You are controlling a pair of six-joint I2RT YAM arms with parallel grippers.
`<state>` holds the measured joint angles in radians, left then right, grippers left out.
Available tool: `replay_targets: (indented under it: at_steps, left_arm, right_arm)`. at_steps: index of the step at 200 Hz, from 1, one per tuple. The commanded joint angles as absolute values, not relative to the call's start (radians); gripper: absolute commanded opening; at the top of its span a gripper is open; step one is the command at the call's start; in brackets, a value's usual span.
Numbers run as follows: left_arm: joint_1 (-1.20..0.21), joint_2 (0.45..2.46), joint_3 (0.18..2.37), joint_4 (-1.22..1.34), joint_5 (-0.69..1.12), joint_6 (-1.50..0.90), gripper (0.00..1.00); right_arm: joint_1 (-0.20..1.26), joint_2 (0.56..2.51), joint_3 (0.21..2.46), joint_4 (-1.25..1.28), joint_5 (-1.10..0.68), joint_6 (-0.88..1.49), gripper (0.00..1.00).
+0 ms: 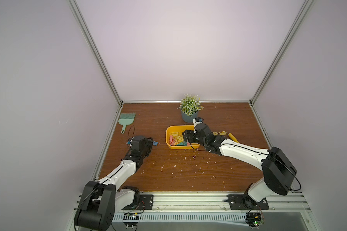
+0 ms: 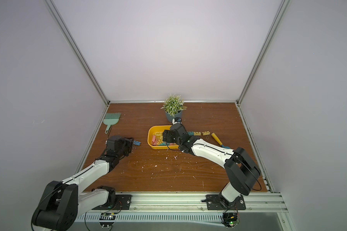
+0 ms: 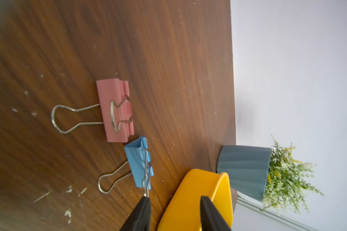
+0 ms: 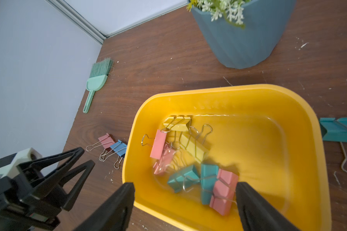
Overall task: Take out the binder clips from the storage box
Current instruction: Place the binder clip at the center of the board, then pick up the binder clip from the storage box.
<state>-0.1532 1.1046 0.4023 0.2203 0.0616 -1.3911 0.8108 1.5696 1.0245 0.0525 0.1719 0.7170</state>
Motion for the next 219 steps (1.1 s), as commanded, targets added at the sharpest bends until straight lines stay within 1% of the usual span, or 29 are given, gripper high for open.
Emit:
replay_targets:
  at_steps: [1,8,17,33,40,43,60,74,87,102,118,144,155,163,189,203,219]
  left_arm:
    - [-0.141,1.058,0.467,0.148,0.042,-1.227,0.56]
    - [-0.141,1.053,0.486,0.152,0.051,-1.171,0.6]
    - [-0.141,1.053,0.521,0.134,0.056,-1.106,0.68]
    - [-0.14,1.066,0.561,0.168,0.091,-0.966,0.87]
    - [-0.139,1.072,0.577,0.166,0.092,-0.918,0.98]
    - [-0.139,1.072,0.584,0.159,0.088,-0.901,1.0]
    - [-0.138,1.067,0.615,0.144,0.068,-0.808,1.0]
    - [-0.136,1.049,0.627,0.127,0.03,-0.776,1.0]
    - [-0.127,1.023,0.619,0.154,0.06,-0.704,1.0]
    - [-0.116,1.002,0.596,0.246,0.191,-0.65,1.0]
    - [-0.115,1.011,0.581,0.352,0.338,-0.684,1.0]
    - [-0.127,1.14,0.608,0.459,0.559,-0.751,1.0]
    - [-0.159,1.21,0.656,0.409,0.605,-0.73,0.95]
    - [-0.201,1.254,0.698,0.349,0.614,-0.689,0.94]
    - [-0.358,1.379,0.851,0.124,0.531,-0.535,0.87]
    - [-0.42,1.439,0.918,0.056,0.497,-0.487,0.82]
    - [-0.476,1.513,0.994,-0.023,0.492,-0.449,0.77]
  right_arm:
    - [0.815,1.496,1.0,0.091,0.22,0.686,0.87]
    - [0.815,1.486,0.99,0.102,0.226,0.681,0.87]
    - [0.815,1.474,0.977,0.113,0.236,0.678,0.87]
    - [0.814,1.46,0.964,0.112,0.262,0.678,0.87]
    - [0.812,1.459,0.963,0.109,0.27,0.676,0.87]
    - [0.812,1.456,0.962,0.107,0.272,0.675,0.87]
    - [0.809,1.452,0.963,0.107,0.277,0.668,0.88]
    - [0.807,1.451,0.964,0.106,0.275,0.666,0.88]
    - [0.803,1.45,0.963,0.105,0.275,0.664,0.88]
    - [0.798,1.452,0.963,0.101,0.272,0.661,0.88]
    - [0.791,1.458,0.969,0.088,0.266,0.66,0.89]
    - [0.777,1.46,0.965,0.078,0.265,0.666,0.9]
    - [0.766,1.46,0.96,0.081,0.259,0.67,0.9]
    - [0.759,1.462,0.959,0.078,0.253,0.672,0.9]
    - [0.726,1.456,0.957,0.03,0.254,0.69,0.91]
    - [0.704,1.438,0.937,0.008,0.277,0.728,0.92]
    - [0.674,1.409,0.885,0.045,0.245,0.744,0.91]
